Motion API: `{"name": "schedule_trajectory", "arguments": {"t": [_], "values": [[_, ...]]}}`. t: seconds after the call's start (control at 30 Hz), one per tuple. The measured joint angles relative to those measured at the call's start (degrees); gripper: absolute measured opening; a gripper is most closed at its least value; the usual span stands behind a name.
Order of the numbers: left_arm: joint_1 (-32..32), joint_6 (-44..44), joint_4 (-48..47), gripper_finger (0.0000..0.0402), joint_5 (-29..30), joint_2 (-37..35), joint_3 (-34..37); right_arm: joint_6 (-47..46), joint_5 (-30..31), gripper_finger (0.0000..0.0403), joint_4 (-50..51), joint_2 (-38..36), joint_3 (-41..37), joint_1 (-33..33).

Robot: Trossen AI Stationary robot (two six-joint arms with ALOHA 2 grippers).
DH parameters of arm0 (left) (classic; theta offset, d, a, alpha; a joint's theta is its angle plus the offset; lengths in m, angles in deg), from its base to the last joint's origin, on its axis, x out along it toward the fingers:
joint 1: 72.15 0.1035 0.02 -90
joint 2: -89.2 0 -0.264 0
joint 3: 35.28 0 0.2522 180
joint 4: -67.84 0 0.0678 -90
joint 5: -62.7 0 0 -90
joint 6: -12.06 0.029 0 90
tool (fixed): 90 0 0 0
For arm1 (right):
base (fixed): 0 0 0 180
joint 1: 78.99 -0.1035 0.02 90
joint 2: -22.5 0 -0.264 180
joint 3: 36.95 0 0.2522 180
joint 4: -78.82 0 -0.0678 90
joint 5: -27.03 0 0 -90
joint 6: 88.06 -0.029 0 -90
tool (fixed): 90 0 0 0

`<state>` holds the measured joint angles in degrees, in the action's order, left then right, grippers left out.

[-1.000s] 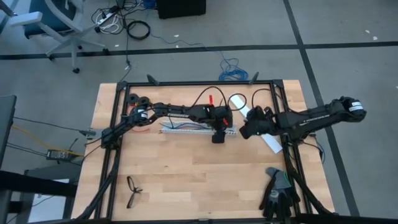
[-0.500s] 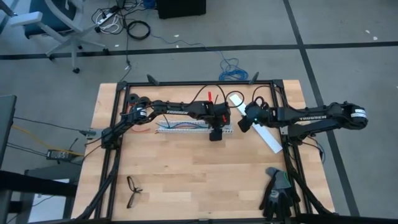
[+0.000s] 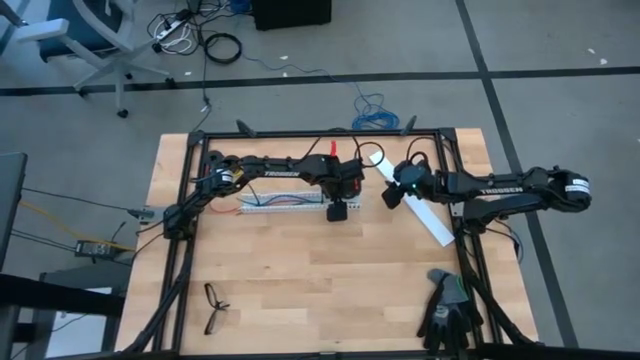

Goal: Ziptie cables
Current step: Close the white cable duct

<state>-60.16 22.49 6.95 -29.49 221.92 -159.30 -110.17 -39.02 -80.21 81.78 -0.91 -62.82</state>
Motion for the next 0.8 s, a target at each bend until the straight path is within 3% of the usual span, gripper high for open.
{"name": "schedule_trajectory", "arguments": {"t": [0.13,0.27,0.57,0.8], "values": [[0.0,-1.8,-1.6,0.0253,0.2,-0.3,0.8,2.4,-0.4,0.0197,0.0,0.0,0.0,1.6],[0.0,-4.1,2.4,0.0253,0.1,-3.1,7.1,4.3,-4.0,0.0196,-0.1,0.0,0.0,2.6],[-0.1,-7.9,23.6,0.0253,0.4,-16.5,30.6,4.2,-5.8,0.0196,-1.1,0.0,0.0,2.7],[-0.1,-7.8,38.0,0.0253,0.4,-21.0,43.9,2.2,-7.8,0.0197,-6.4,1.5,0.1,4.4]]}}
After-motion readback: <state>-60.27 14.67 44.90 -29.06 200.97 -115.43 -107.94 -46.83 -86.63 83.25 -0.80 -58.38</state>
